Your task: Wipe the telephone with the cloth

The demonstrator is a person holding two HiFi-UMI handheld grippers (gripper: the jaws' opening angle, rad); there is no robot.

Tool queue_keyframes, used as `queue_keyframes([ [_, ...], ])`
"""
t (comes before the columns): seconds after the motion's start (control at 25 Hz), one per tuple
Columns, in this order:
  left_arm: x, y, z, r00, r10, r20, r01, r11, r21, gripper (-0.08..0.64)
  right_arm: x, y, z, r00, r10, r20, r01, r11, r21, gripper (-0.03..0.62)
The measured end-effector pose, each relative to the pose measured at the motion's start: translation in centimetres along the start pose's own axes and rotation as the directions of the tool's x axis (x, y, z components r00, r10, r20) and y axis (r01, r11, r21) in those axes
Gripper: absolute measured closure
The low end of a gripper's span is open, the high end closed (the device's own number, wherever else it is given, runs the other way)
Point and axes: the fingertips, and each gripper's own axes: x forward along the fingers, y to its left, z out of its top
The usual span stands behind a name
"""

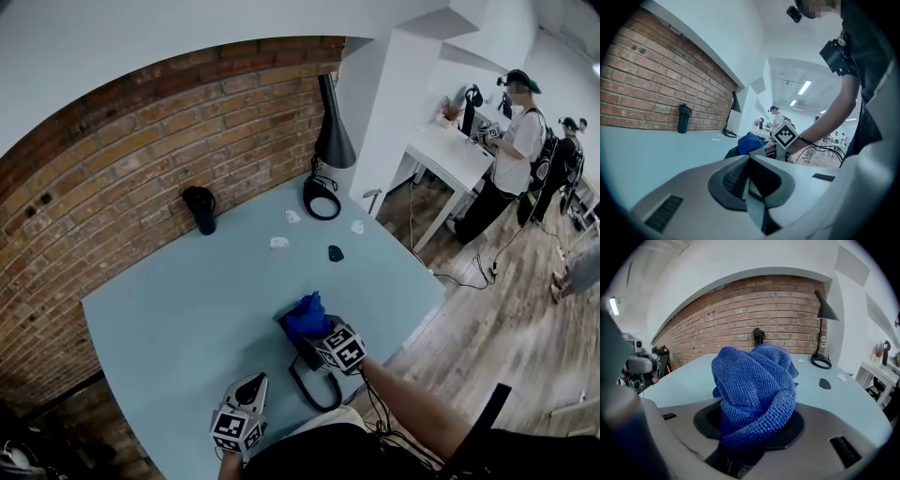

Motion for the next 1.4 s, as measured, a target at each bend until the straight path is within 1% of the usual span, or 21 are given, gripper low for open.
queue_keyframes([
  [0.48,0.2,-0.5,-0.2,1.0,-0.016,-0.009,0.016,1.0,0.012,0.56,-0.9,0.9,-1.7,1.0,-0.017,-0.007,0.017,0.999,0.04,0.387],
  [0.96,0.5,-1.1,-0.5,0.999,-0.034,-0.021,0.034,0.999,0.017,0.56,-2.5,2.3,-5.1,0.999,0.003,-0.048,0.0,0.998,0.055,0.387],
  [1.4,0.7,-1.6,-1.0,0.998,-0.053,-0.037,0.054,0.998,0.019,0.56,-3.8,3.4,-7.7,0.997,0.0,-0.072,0.005,0.997,0.074,0.387],
])
